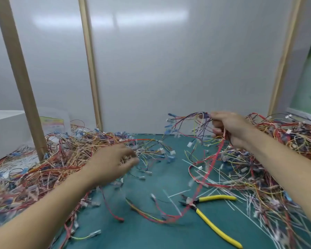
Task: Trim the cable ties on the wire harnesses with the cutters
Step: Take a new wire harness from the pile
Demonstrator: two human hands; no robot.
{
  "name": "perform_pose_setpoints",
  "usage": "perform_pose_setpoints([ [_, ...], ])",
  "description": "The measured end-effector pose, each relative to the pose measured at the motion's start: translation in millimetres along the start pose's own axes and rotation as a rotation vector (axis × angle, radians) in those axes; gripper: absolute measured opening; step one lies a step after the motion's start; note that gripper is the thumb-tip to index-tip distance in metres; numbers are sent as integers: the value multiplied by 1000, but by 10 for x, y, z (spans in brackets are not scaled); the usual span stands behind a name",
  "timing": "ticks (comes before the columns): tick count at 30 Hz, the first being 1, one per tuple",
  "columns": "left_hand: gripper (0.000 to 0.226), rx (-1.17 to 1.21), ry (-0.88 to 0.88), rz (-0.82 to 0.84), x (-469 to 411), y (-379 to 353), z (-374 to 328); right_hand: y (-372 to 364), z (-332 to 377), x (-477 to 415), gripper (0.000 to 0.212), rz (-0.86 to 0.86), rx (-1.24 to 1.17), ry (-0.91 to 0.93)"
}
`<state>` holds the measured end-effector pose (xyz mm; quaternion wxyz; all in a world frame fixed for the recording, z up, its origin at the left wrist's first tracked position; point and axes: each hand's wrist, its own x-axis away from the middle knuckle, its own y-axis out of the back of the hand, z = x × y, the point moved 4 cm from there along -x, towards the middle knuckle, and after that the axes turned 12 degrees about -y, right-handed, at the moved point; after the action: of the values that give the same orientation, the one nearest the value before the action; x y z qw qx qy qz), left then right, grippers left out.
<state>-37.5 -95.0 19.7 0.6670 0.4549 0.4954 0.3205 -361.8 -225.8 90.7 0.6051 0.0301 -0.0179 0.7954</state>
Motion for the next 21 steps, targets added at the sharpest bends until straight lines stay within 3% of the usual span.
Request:
perform_pose_setpoints([
  [3,65,58,77,258,78,-327,126,167,230,75,13,-15,41,-2],
  [7,52,249,296,119,290,-336,622,664,584,146,17,-149,53,-4],
  [12,45,155,483,10,-94,-206,679,663,745,200,17,-179,25,69],
  [15,35,34,367,-239,-445,-38,516,490,751,207,20,-59,59,85],
  [17,51,139,224,-85,-626,-122,381,456,752,183,19,-20,67,110],
  [19,31,203,111,182,-672,-291,329,513,768,131,20,-60,51,131],
  [21,11,295,73,216,-624,-352,421,662,809,72,22,-158,14,142],
])
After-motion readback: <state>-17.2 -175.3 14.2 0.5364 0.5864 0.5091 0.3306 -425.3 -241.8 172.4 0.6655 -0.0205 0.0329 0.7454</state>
